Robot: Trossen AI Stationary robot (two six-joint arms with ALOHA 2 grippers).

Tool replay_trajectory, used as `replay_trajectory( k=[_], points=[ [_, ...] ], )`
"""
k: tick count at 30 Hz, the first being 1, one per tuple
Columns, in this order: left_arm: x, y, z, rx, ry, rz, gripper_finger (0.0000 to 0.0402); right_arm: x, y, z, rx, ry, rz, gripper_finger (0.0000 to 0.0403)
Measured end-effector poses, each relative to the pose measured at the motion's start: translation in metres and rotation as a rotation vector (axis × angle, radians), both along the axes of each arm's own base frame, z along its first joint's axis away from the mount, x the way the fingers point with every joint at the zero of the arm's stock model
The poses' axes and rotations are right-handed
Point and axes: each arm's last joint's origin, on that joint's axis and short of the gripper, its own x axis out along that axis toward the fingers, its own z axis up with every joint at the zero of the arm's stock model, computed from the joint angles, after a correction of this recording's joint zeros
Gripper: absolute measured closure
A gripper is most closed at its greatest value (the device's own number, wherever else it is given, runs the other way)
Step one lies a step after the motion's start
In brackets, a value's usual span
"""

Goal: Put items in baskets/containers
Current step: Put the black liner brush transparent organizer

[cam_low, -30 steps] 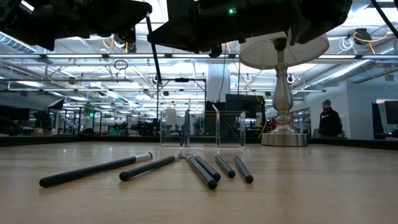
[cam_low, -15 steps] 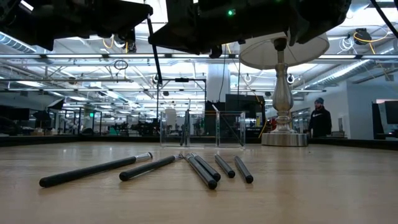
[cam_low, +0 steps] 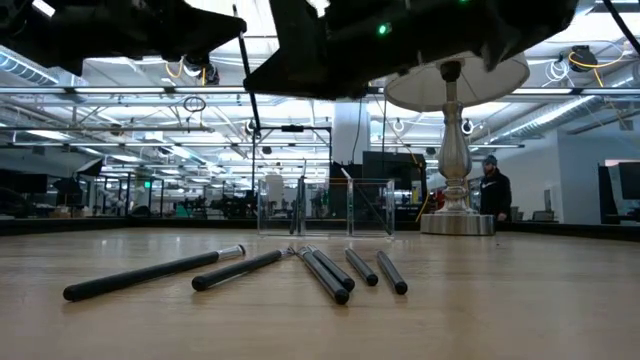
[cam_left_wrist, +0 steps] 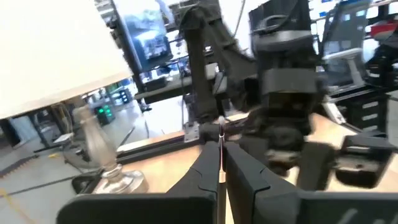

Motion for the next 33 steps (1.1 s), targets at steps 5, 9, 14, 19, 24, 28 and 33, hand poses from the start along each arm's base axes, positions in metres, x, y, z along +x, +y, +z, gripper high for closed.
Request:
replay_trajectory(
  k=[5, 9, 14, 19, 24, 28, 33],
  points=[
    [-0.011, 0.01, -0.003, -0.017, 0.003, 0.043, 0.0392, -0.011, 0.011, 0.019, -0.072, 0.002, -0.098, 0.0286],
    [-0.017, 0.018, -0.01, -0.032, -0.013, 0.062, 0.0392, -0.026, 0.026, 0.039, -0.124, -0.012, -0.174, 0.0289],
    [-0.018, 0.024, -0.013, -0.067, 0.003, 0.072, 0.0392, -0.043, 0.037, 0.046, -0.181, 0.048, -0.211, 0.0328],
    [-0.018, 0.025, -0.014, -0.078, 0.014, 0.026, 0.0392, -0.064, 0.041, 0.044, -0.2, 0.082, -0.125, 0.0393],
    [-0.018, 0.027, -0.015, -0.08, 0.024, 0.03, 0.0392, -0.086, 0.031, 0.039, -0.113, 0.075, 0.074, 0.0392],
    [-0.019, 0.033, -0.017, -0.059, 0.039, 0.059, 0.0393, -0.103, 0.014, 0.026, -0.086, 0.055, 0.073, 0.0401],
    [-0.02, 0.041, -0.013, -0.068, 0.003, 0.142, 0.0393, -0.123, -0.012, 0.004, -0.063, -0.01, 0.026, 0.0401]
  ],
)
